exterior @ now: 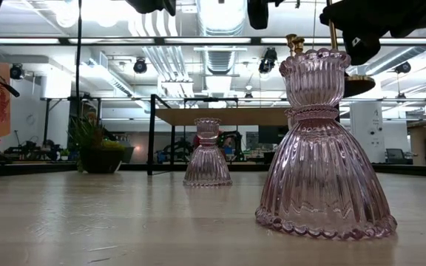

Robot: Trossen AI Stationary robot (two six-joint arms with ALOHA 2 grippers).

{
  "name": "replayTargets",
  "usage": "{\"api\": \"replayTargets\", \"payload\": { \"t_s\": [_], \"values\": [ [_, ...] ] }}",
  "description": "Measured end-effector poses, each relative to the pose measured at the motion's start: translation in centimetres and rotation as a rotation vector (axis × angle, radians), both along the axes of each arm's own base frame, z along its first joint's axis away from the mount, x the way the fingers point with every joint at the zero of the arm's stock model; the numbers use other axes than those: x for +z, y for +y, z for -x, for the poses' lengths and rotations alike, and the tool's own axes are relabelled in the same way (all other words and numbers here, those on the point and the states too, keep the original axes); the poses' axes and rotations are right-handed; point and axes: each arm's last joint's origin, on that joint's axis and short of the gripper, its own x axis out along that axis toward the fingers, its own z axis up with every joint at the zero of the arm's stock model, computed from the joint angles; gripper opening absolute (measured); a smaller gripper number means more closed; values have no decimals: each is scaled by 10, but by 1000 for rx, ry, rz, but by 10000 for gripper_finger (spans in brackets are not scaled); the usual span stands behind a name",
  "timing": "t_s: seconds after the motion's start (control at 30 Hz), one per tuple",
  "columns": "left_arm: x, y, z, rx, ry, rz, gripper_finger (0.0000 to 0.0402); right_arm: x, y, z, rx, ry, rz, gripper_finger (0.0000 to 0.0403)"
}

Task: Pick & Place candle stick holders
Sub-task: Align the gold candle holder on the shelf with the gold candle holders

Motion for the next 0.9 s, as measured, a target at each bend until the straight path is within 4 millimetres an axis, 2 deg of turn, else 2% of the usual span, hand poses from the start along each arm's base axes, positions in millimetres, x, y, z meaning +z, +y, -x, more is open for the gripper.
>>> {"api": "replayTargets", "payload": {
  "t_s": [0.2,0.67,0.9],
  "values": [
    [0,0,0,8,6,-1,61,0,0,0,-5,0,-3,14],
    [-7,2,0,68,66,-36,193,3,-4,2,-83,-19,23,13],
    [-7,5,0,107,77,-53,220,14,-11,10,-207,-48,66,13]
  ]
}}
